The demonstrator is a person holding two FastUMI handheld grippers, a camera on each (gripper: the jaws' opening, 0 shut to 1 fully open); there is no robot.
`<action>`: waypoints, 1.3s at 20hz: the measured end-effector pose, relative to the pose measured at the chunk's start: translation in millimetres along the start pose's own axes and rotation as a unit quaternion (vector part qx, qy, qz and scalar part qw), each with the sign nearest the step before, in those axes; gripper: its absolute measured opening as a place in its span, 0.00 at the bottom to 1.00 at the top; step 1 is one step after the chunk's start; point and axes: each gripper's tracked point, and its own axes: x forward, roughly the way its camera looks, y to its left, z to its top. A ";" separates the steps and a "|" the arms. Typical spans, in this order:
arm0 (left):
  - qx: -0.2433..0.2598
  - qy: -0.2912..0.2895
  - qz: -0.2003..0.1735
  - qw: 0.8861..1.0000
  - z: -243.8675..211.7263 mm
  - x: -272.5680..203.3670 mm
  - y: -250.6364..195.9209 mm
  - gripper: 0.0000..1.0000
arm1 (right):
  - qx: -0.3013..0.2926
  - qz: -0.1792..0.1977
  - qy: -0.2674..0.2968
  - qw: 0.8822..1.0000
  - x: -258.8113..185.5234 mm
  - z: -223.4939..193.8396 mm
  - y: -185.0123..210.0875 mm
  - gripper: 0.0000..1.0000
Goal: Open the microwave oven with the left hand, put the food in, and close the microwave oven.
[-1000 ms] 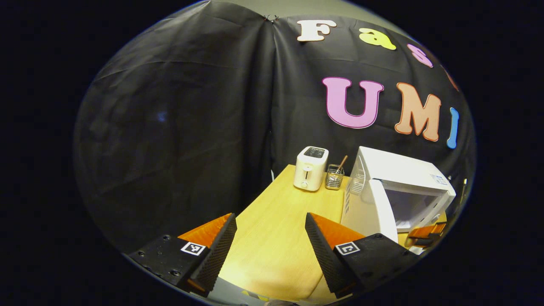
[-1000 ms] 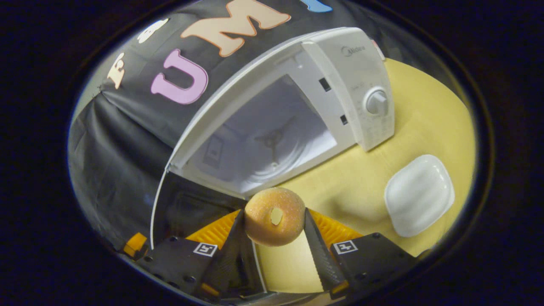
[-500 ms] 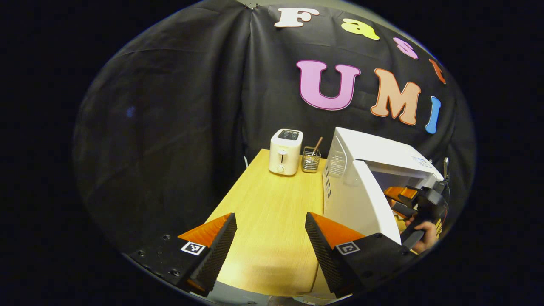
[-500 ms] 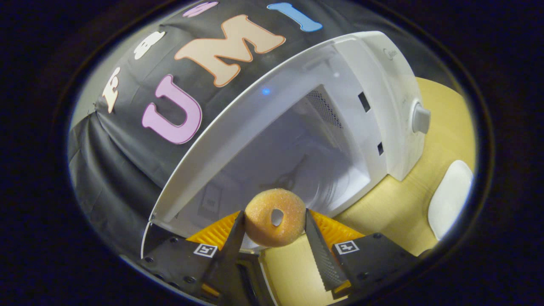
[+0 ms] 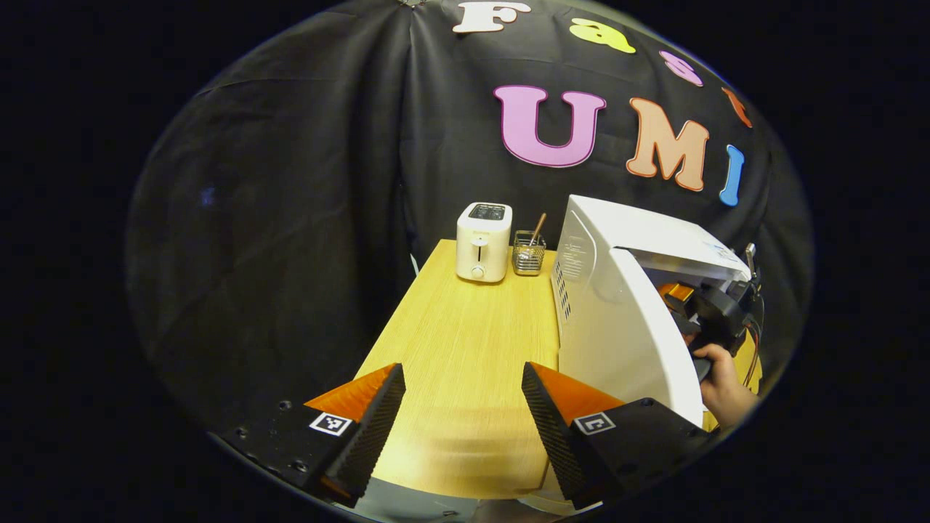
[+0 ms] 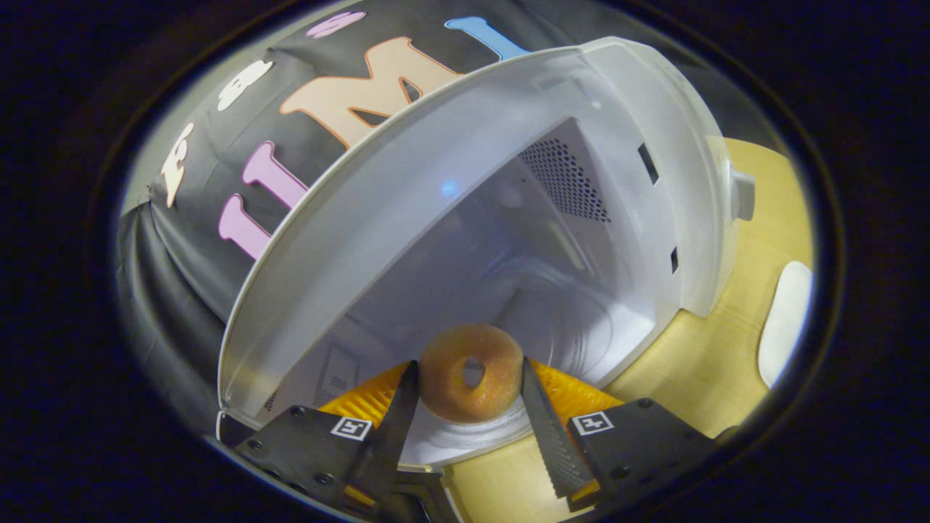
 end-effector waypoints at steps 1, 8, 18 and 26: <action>0.000 0.002 -0.002 1.000 -0.9 0.0 -0.7 0.95 | -0.001 -0.003 0.003 1.000 3.1 -0.2 -2.1 0.84; -0.009 0.015 -0.028 0.999 -10.5 0.0 -12.2 0.88 | -0.025 0.007 -0.040 0.999 -17.8 32.7 -1.1 0.90; -0.011 0.035 -0.067 0.997 -23.8 -4.4 -32.9 0.25 | -0.095 0.009 -0.041 0.995 -106.6 42.3 -15.6 0.99; -0.018 0.060 -0.092 0.994 -50.7 -18.8 -41.4 0.01 | -0.164 -0.013 -0.044 0.985 -192.9 53.2 -32.0 0.99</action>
